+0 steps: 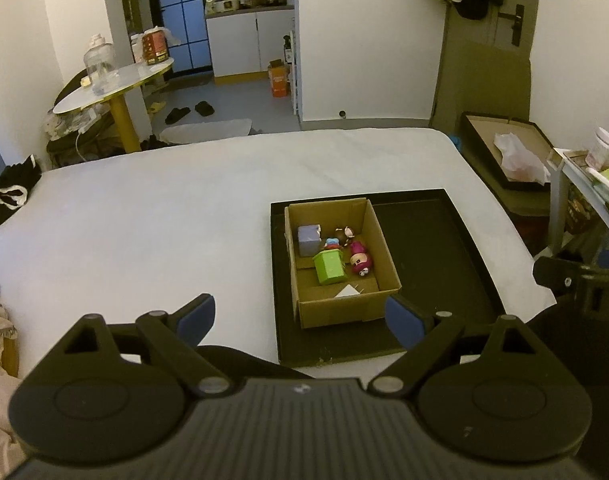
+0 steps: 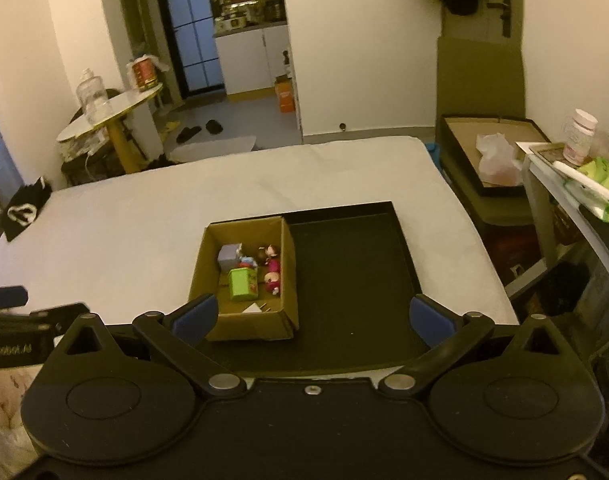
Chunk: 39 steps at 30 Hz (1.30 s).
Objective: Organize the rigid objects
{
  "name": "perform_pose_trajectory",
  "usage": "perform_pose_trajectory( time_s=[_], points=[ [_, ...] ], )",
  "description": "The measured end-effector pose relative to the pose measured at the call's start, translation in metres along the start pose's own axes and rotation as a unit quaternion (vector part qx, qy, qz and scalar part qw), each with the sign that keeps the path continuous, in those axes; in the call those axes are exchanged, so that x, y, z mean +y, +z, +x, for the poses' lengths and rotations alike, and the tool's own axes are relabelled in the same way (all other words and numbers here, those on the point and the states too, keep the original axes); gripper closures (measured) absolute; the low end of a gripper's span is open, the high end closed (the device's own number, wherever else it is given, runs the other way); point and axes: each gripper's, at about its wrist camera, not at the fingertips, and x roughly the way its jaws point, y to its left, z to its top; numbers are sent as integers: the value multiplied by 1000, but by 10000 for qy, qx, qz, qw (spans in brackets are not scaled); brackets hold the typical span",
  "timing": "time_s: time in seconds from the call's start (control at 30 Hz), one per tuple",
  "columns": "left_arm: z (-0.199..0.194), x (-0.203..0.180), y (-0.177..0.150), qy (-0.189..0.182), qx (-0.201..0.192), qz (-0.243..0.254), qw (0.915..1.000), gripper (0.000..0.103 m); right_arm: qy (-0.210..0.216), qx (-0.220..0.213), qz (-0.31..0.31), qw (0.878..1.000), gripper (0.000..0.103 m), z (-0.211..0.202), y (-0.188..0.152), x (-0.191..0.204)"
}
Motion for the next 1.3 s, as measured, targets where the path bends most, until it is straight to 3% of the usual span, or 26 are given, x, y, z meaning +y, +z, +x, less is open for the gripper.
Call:
perform_pose_trajectory(
  time_s=[0.43, 1.3],
  points=[
    [-9, 10, -3, 61, -14, -117, 9999, 12, 94, 180, 117, 9997, 0, 5, -7, 6],
    [-21, 12, -4, -50, -52, -123, 9999, 12, -227, -7, 33, 9997, 0, -1, -8, 10]
  ],
)
